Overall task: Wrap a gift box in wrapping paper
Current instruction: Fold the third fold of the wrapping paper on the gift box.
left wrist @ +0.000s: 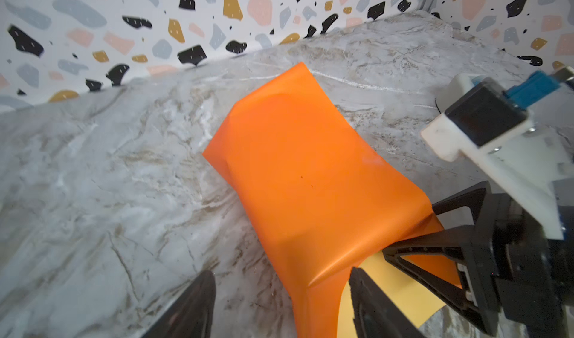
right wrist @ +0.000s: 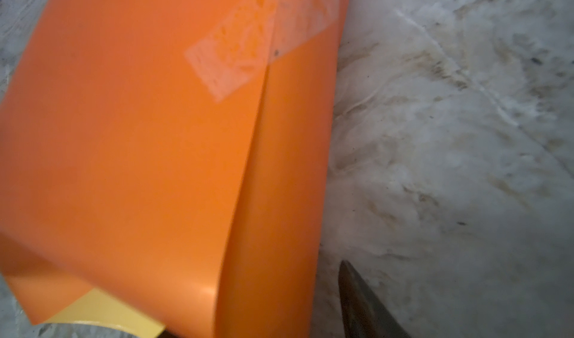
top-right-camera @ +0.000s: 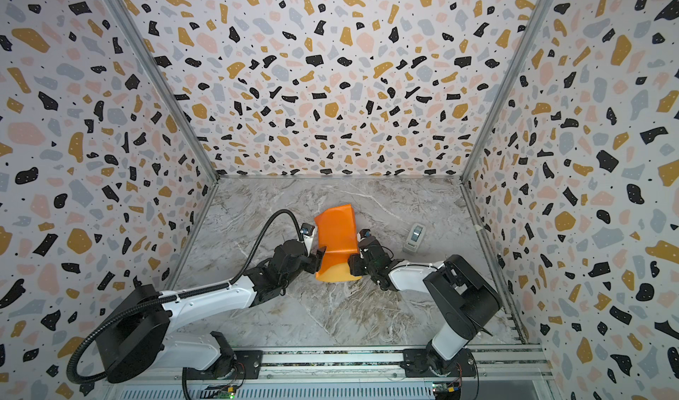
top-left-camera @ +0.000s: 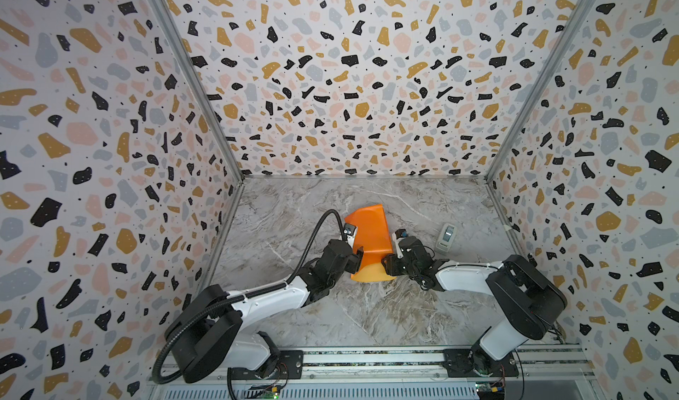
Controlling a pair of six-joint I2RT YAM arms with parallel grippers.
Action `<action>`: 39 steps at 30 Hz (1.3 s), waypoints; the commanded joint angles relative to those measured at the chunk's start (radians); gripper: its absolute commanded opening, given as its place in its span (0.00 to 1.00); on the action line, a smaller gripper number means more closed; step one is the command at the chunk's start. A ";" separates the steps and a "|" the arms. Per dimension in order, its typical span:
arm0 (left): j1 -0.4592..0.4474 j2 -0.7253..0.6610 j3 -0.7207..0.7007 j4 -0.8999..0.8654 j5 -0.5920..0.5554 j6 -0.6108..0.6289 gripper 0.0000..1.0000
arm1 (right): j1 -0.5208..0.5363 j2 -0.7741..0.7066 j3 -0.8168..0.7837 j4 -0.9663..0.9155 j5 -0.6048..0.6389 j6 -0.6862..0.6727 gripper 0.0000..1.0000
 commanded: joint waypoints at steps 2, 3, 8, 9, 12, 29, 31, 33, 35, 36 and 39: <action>0.010 -0.030 -0.045 0.181 0.027 0.341 0.70 | -0.009 0.005 0.017 0.006 -0.019 -0.023 0.58; 0.012 -0.025 -0.042 0.190 0.037 0.392 0.72 | -0.010 0.006 0.013 0.014 -0.022 -0.023 0.58; 0.038 0.039 0.005 0.147 0.152 0.600 0.76 | -0.011 0.007 -0.003 0.040 -0.037 -0.014 0.58; 0.039 0.052 0.007 0.140 0.186 0.646 0.78 | -0.011 0.010 -0.003 0.040 -0.040 -0.014 0.58; 0.039 0.086 0.013 0.111 0.271 0.792 0.83 | -0.010 0.013 -0.004 0.047 -0.043 -0.014 0.57; 0.037 0.307 0.201 -0.065 0.281 1.124 0.79 | -0.011 -0.005 -0.040 0.068 -0.049 0.009 0.57; 0.036 0.316 0.199 -0.058 0.284 1.150 0.80 | -0.010 -0.003 -0.041 0.070 -0.049 0.009 0.57; 0.036 0.332 0.201 -0.045 0.283 1.164 0.80 | -0.010 -0.003 -0.040 0.069 -0.049 0.010 0.57; 0.036 0.353 0.211 -0.046 0.272 1.167 0.79 | -0.011 -0.002 -0.041 0.070 -0.048 0.013 0.57; 0.036 0.363 0.217 -0.048 0.271 1.166 0.78 | -0.010 -0.002 -0.039 0.068 -0.048 0.012 0.57; 0.036 0.383 0.212 -0.040 0.252 1.181 0.76 | -0.011 -0.002 -0.040 0.068 -0.048 0.014 0.56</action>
